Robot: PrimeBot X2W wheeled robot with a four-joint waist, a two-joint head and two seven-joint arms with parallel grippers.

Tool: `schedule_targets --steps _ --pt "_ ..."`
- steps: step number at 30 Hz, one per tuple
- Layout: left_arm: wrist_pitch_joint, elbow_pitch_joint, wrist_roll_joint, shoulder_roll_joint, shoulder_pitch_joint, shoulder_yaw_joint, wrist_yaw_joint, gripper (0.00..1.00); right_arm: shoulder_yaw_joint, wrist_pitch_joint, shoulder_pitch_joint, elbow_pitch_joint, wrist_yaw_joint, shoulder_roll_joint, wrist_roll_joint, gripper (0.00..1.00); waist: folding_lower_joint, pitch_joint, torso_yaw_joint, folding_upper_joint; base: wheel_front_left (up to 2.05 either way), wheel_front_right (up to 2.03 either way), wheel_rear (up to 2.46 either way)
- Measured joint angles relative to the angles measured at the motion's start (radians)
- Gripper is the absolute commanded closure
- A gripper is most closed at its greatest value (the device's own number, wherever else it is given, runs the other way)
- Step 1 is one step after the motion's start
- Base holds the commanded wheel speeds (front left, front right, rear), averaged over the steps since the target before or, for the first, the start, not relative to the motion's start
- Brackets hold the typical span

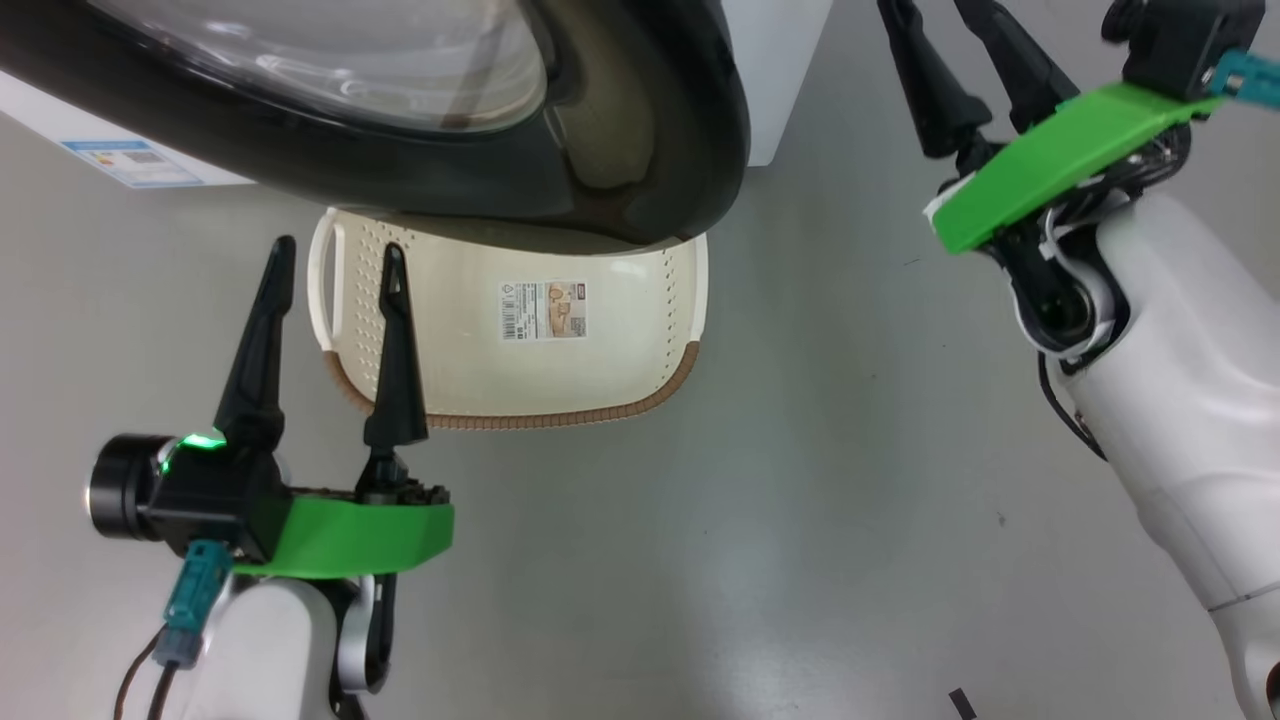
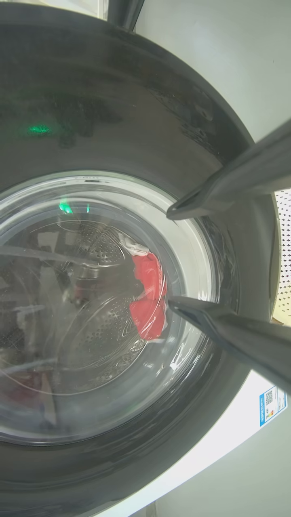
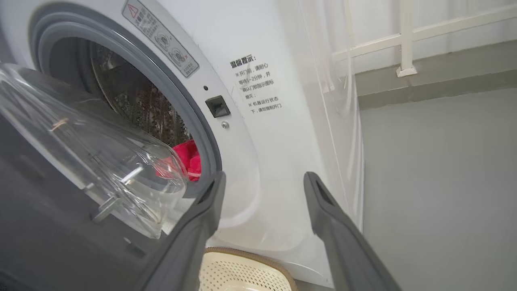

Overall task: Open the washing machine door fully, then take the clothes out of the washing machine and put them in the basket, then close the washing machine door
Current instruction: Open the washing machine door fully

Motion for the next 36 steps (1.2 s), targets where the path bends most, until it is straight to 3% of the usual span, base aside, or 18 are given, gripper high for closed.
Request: schedule_targets --steps 4,9,14,19,24,28,36 --pt "0.000 -0.003 0.000 0.000 0.000 0.006 0.000 0.00 -0.018 -0.057 0.024 0.025 0.000 0.010 -0.150 0.00 -0.0001 -0.003 -0.008 0.0000 0.00 0.00 0.00" --pt "0.000 -0.011 -0.010 0.000 0.008 0.012 0.002 0.00 -0.129 -0.087 0.085 0.006 0.000 0.041 -0.342 0.00 0.0000 -0.011 -0.012 0.0000 0.00 0.00 0.00" --pt "0.000 -0.012 -0.019 0.000 0.018 0.016 0.003 0.00 -0.295 -0.094 0.202 -0.125 0.000 0.106 -0.555 0.00 0.0000 -0.017 -0.016 0.0000 0.00 0.00 0.00" --pt "0.000 -0.014 -0.019 0.000 0.018 0.022 0.003 0.00 -0.395 -0.094 0.344 -0.260 0.000 0.157 -0.708 0.00 0.0000 -0.020 -0.021 -0.0001 0.00 0.00 0.00" --pt "0.000 -0.017 -0.019 0.000 0.018 0.024 0.003 0.00 -0.438 -0.094 0.425 -0.371 0.000 0.167 -0.778 0.00 0.0000 -0.020 -0.021 0.0000 0.00 0.00 0.00" --pt "0.000 -0.019 -0.017 0.000 0.018 0.024 0.003 0.00 -0.438 -0.094 0.491 -0.473 0.000 0.170 -0.757 0.00 0.0000 -0.020 -0.020 0.0000 0.00 0.00 0.00" --pt "0.000 -0.040 -0.017 0.000 0.020 0.024 0.003 0.00 -0.451 -0.095 0.550 -0.542 0.000 0.172 -0.743 0.00 0.0000 -0.019 -0.024 -0.0001 0.00 0.00 0.00"
